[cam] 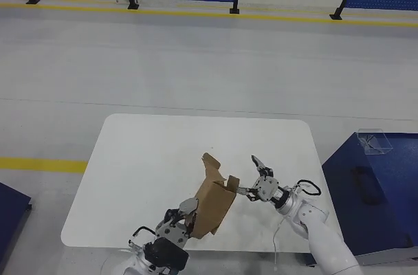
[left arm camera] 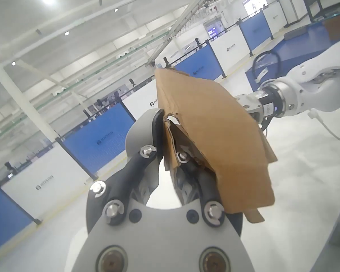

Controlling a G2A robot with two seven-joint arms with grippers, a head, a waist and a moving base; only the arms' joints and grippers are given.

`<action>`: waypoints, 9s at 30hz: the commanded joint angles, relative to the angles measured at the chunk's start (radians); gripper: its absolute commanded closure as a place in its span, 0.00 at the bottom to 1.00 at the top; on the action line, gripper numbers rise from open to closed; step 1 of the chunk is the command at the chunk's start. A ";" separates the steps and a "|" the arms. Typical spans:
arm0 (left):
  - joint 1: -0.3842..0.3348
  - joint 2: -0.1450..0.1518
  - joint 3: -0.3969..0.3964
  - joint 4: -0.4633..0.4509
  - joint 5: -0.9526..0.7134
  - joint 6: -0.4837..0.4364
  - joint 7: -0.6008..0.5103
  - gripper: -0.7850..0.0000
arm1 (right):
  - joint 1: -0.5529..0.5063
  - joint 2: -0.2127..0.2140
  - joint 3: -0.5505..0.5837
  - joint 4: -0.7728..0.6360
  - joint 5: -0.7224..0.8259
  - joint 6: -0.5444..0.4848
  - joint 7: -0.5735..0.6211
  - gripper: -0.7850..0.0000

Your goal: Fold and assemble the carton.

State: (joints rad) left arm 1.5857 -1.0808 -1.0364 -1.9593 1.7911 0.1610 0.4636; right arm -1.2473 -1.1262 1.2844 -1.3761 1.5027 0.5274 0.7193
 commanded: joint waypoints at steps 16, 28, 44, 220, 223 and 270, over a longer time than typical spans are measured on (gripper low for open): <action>0.014 -0.010 -0.037 -0.034 -0.426 -0.188 -0.084 1.00 | -0.045 0.016 0.083 -0.071 -0.202 -0.229 0.148 0.00; -0.028 -0.021 -0.159 -0.023 -1.686 -0.357 -0.612 1.00 | -0.152 0.037 0.185 -0.206 -0.369 -0.404 0.374 0.00; -0.053 -0.040 -0.189 -0.027 -2.487 -0.002 -0.806 1.00 | -0.154 0.039 0.218 -0.225 -0.385 -0.433 0.375 0.00; 0.105 -0.047 -0.117 -0.233 -1.646 -0.783 -0.549 0.00 | -0.178 0.123 0.143 -0.227 -0.519 -0.763 0.570 1.00; 0.131 -0.040 -0.112 -0.248 -1.644 -0.765 -0.636 0.00 | -0.143 0.120 0.131 -0.181 -0.436 -0.669 0.613 1.00; 0.131 -0.062 -0.061 -0.239 -1.608 -0.655 -0.598 0.00 | -0.082 0.090 0.068 -0.083 -0.201 -0.298 0.713 1.00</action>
State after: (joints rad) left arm 1.7026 -1.1453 -1.0813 -2.1988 0.1869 -0.5044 -0.1251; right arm -1.3367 -1.0353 1.3557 -1.4666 1.2833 0.1953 1.4283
